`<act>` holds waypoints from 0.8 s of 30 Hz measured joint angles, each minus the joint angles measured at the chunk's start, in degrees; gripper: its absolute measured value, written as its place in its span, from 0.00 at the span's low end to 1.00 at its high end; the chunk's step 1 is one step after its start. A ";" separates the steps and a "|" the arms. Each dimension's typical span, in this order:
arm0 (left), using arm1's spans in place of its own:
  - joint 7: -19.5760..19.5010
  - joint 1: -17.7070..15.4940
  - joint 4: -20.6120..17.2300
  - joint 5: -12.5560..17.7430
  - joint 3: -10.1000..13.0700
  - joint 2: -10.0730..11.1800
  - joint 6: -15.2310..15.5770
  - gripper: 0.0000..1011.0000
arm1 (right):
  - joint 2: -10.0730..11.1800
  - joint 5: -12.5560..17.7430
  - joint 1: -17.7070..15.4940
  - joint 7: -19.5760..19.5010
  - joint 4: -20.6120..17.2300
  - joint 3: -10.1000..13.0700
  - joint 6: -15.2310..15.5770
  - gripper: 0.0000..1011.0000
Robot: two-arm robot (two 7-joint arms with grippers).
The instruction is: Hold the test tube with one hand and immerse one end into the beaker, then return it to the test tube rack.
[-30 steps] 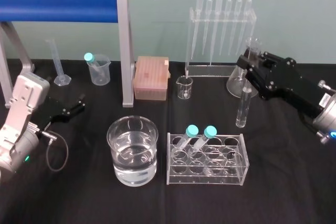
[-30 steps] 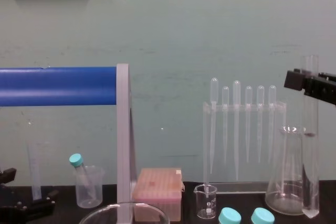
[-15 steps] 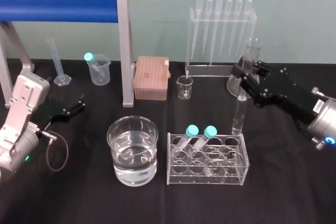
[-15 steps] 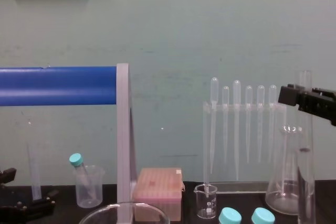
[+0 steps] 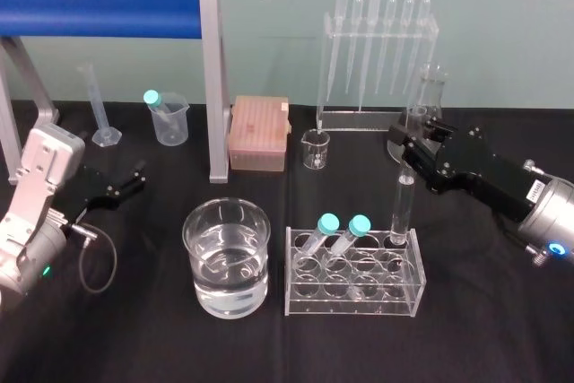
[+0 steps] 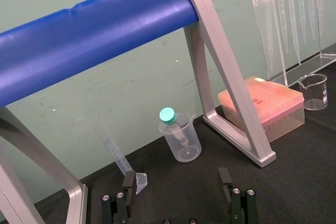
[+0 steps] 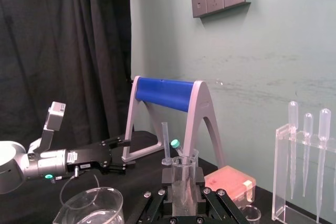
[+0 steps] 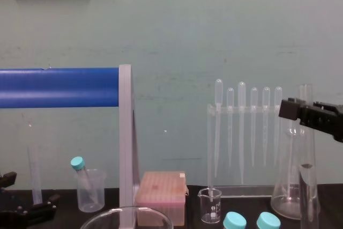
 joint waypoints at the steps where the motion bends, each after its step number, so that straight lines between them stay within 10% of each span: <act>1: 0.00 0.00 0.00 0.00 0.00 0.00 0.00 0.99 | -0.02 -0.01 0.04 0.00 0.12 -0.05 0.00 0.22; 24: 0.00 0.00 0.00 0.00 0.00 0.00 0.00 0.99 | -1.07 -0.80 2.06 1.52 4.91 -2.82 0.95 0.22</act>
